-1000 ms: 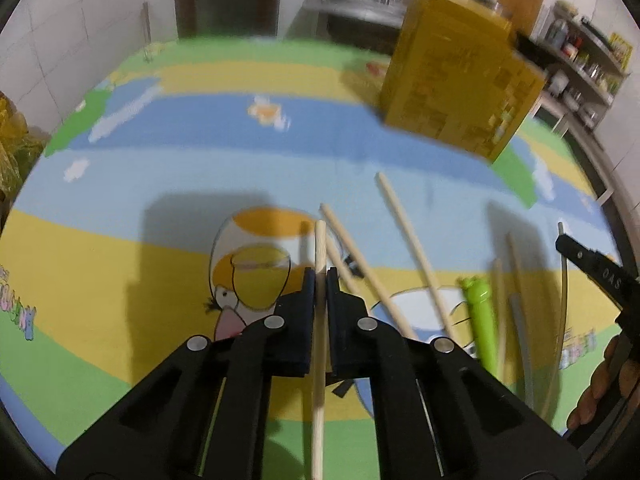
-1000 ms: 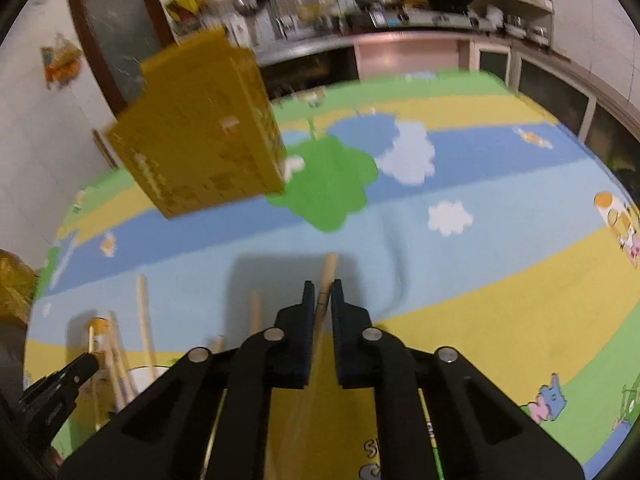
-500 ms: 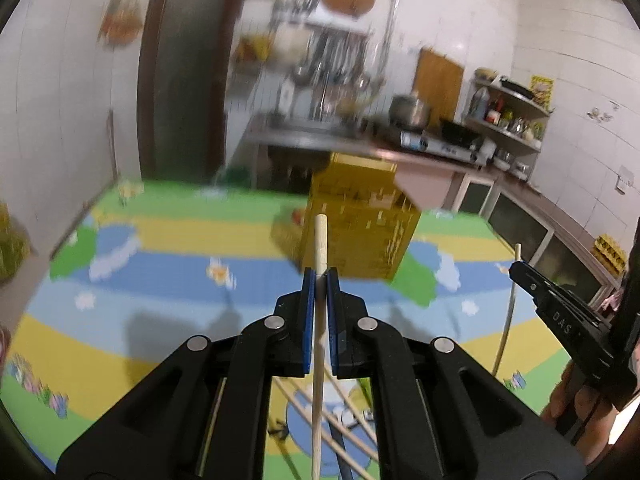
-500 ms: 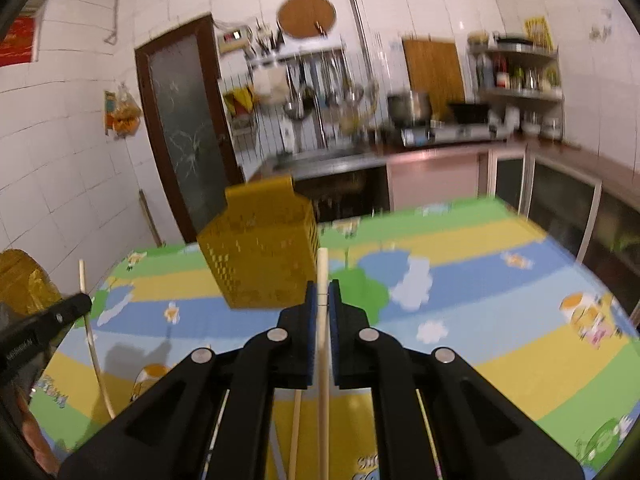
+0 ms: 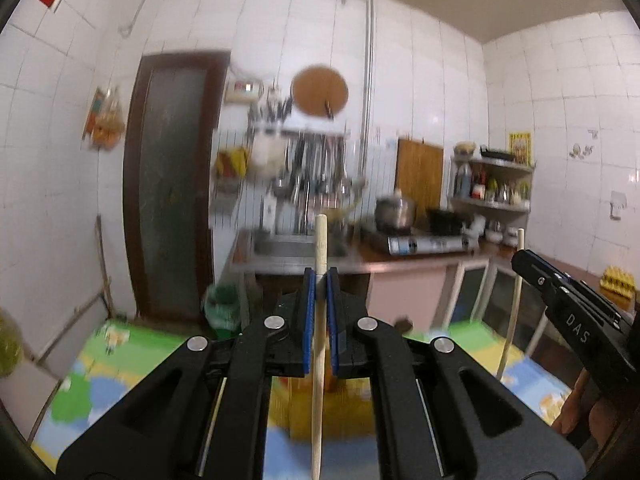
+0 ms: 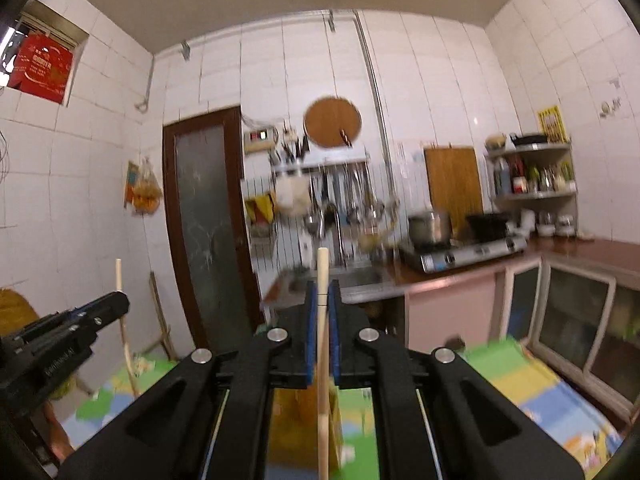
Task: Organize utensils
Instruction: 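Lift both chopsticks over the yellow holder and open both tools to drop them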
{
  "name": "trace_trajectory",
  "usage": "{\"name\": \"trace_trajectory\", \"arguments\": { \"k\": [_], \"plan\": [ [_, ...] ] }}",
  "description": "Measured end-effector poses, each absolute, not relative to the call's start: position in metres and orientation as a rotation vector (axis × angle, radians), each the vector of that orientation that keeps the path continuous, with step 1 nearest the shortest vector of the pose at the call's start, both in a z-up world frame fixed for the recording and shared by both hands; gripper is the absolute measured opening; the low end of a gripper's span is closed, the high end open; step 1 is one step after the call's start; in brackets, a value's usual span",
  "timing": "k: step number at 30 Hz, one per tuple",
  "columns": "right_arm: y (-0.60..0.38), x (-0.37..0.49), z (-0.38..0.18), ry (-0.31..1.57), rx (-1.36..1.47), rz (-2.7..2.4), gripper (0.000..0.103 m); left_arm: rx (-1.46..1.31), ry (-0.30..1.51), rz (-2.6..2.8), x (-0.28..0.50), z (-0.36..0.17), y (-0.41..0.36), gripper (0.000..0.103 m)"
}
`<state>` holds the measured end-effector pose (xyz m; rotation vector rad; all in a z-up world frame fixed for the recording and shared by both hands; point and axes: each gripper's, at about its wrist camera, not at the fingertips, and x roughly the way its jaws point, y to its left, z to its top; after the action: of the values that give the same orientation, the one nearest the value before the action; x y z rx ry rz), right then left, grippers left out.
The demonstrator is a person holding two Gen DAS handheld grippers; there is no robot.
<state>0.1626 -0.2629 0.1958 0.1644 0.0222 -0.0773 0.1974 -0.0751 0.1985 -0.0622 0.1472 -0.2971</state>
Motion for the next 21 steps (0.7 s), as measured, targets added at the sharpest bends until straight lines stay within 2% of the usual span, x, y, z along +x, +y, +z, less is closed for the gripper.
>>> {"name": "trace_trajectory", "arguments": {
  "k": [5, 9, 13, 21],
  "plan": [
    [-0.265, 0.219, 0.208, -0.041, 0.181, -0.068, 0.006, -0.086, 0.050, -0.316, 0.255, 0.214, -0.094, 0.005],
    [-0.265, 0.263, 0.190, -0.042, 0.207, -0.043, 0.006, -0.072, 0.012, -0.291, 0.293, 0.195, -0.111, 0.005],
    [-0.258, 0.288, 0.159, -0.028, 0.168, -0.027, 0.006, -0.084, 0.076, -0.298, 0.330, 0.159, -0.118, 0.005],
    [-0.261, 0.316, 0.098, 0.126, 0.178, -0.006, 0.006, -0.052, 0.210, -0.257, 0.356, 0.097, -0.117, 0.005]
  ]
}}
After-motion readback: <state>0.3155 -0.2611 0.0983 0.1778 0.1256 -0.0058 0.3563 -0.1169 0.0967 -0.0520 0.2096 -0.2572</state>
